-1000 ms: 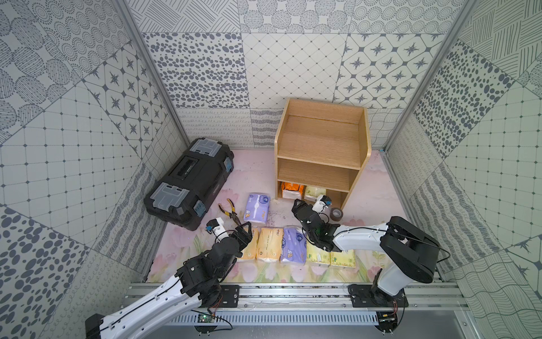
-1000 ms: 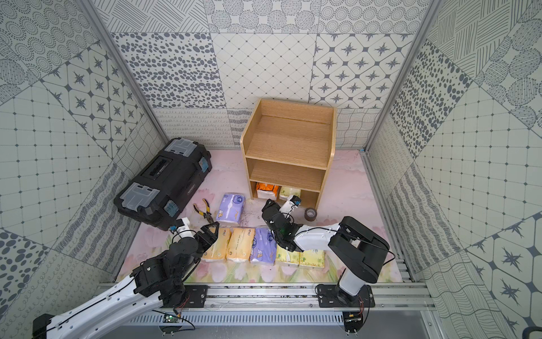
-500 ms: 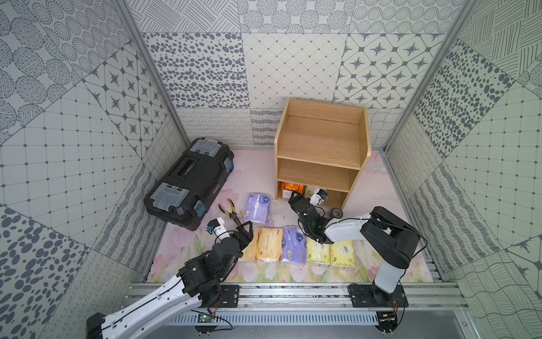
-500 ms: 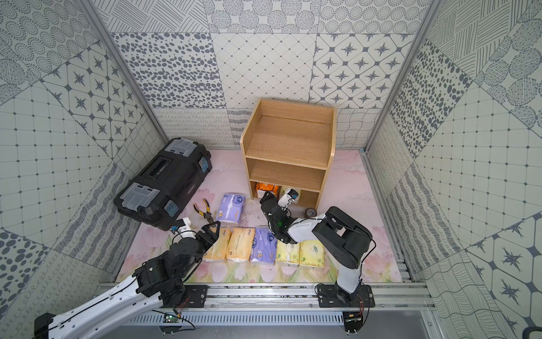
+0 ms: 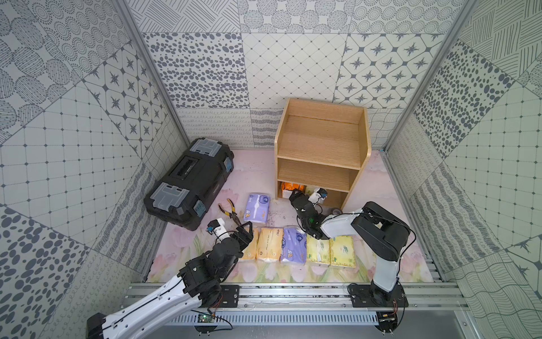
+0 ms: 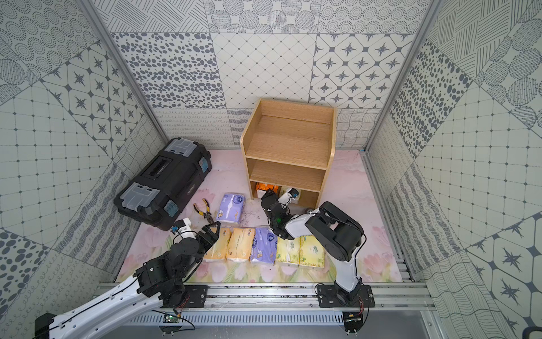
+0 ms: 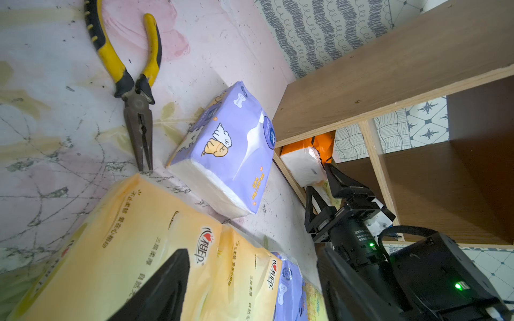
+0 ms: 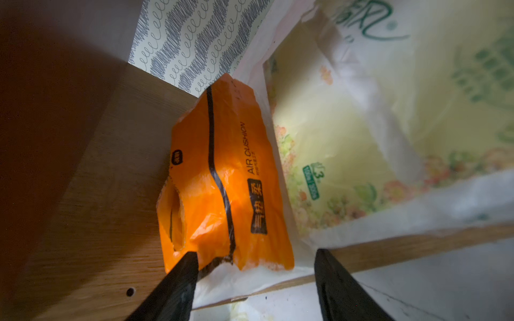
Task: Remove the tissue boxes from the shelf
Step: Pick up a box of tissues from the shelf.
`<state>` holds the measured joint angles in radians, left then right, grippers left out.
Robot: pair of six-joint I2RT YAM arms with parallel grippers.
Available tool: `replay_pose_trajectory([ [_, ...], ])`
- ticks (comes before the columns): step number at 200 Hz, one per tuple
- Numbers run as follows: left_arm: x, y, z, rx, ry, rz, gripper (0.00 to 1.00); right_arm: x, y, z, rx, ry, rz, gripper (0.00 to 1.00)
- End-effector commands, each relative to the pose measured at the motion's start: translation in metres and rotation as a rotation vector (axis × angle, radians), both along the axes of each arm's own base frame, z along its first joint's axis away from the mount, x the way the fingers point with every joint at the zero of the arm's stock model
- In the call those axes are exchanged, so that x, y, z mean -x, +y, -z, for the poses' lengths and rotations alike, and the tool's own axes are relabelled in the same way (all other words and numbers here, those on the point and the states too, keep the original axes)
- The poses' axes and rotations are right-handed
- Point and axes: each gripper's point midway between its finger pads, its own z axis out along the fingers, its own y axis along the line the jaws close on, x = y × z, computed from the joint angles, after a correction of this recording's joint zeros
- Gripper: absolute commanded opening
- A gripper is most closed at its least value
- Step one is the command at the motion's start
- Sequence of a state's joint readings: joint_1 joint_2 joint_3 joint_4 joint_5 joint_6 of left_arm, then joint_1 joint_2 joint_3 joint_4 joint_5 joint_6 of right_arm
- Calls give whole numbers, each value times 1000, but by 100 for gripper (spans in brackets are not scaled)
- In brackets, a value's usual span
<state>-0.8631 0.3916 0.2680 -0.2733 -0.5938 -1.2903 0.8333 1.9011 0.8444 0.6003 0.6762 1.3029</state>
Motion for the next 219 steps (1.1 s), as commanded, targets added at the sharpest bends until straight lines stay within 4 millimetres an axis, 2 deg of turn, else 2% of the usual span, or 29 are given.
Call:
replay_pose_trajectory([
  [1, -2, -3, -6, 41, -22, -5, 77, -12, 2, -7, -18, -31, 30, 68],
  [18, -2, -2, -5, 41, -22, -7, 77, -15, 2, -2, -14, -21, 39, 63],
  [61, -1, 1, -4, 42, -25, -16, 77, -16, 5, 2, -20, -9, 21, 39],
  [74, -1, 2, -2, 46, -20, -20, 77, -14, 7, 3, -29, 3, 7, 35],
  [137, -6, -8, -2, 75, -15, -12, 76, 3, 14, -12, -65, 13, -93, 4],
  [153, -10, -14, -5, 79, -18, -2, 76, 12, 15, -14, -73, 19, -121, 0],
  [187, -22, -31, -13, 92, -27, 29, 77, 30, 11, -19, -86, 29, -170, 0],
  [219, -41, -54, -21, 153, -26, 67, 79, 43, 8, -27, -97, 34, -214, 0],
])
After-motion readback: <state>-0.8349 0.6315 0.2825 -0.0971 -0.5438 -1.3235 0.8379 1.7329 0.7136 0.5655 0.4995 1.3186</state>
